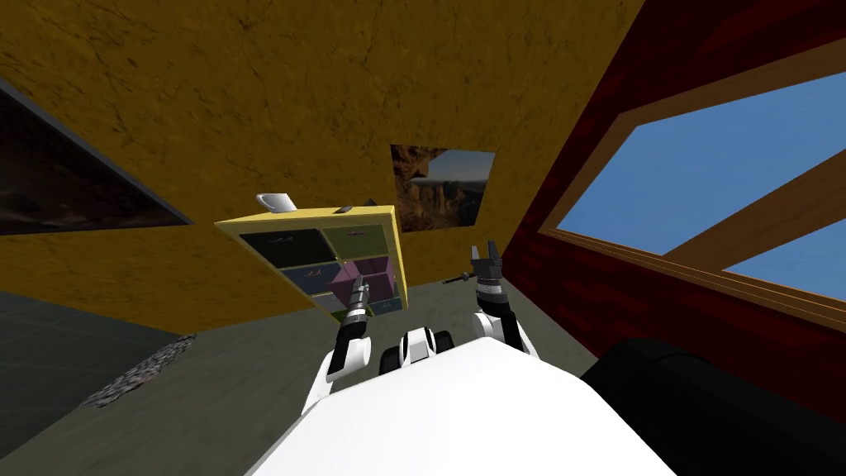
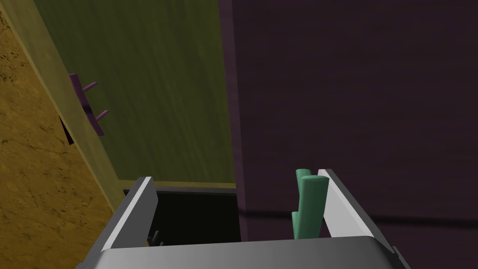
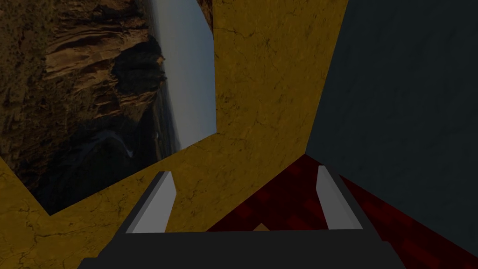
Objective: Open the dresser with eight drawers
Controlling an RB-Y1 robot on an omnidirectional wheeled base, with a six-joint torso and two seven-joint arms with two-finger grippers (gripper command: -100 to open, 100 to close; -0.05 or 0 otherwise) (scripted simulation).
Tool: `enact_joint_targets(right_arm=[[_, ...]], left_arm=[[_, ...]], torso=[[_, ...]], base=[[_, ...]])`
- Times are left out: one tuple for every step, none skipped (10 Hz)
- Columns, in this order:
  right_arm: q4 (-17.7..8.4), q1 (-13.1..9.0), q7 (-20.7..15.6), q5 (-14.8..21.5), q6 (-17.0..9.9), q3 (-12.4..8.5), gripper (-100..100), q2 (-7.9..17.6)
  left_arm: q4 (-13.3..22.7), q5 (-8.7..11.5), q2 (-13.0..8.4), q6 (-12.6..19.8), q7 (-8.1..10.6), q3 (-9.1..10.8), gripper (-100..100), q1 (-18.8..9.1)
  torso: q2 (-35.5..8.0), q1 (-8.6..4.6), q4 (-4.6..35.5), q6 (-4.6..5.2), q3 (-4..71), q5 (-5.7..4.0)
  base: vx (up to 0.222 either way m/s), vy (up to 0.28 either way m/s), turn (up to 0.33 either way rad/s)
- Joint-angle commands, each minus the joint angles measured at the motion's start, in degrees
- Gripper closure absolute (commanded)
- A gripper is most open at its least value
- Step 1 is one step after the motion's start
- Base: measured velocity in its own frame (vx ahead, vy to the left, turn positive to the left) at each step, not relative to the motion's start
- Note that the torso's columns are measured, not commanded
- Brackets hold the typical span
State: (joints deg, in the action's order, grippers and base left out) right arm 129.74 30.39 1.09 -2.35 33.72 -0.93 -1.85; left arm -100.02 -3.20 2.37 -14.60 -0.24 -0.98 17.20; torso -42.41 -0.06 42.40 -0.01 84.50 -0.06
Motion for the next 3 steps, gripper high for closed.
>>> enact_joint_targets(right_arm=[[0.0,0.0,0.0,0.0,0.0,0.0,0,0.0],[0.0,0.0,0.0,0.0,0.0,0.0,0,0.0],[0.0,0.0,0.0,0.0,0.0,0.0,0,0.0]], left_arm=[[0.05,0.0,0.0,0.05,0.0,0.0,0,0.04],[0.09,0.0,0.0,0.08,0.0,0.01,0,0.06],[0.11,0.0,0.0,0.1,0.0,0.01,0,0.07]], torso=[[0.05,0.01,-0.04,0.01,0.03,0.02],[0.07,0.02,-0.06,0.01,0.04,0.03],[0.09,0.03,-0.08,0.01,0.05,0.04]], base=[[0.0,0.0,0.0],[0.0,0.0,0.0],[0.0,0.0,0.0]])
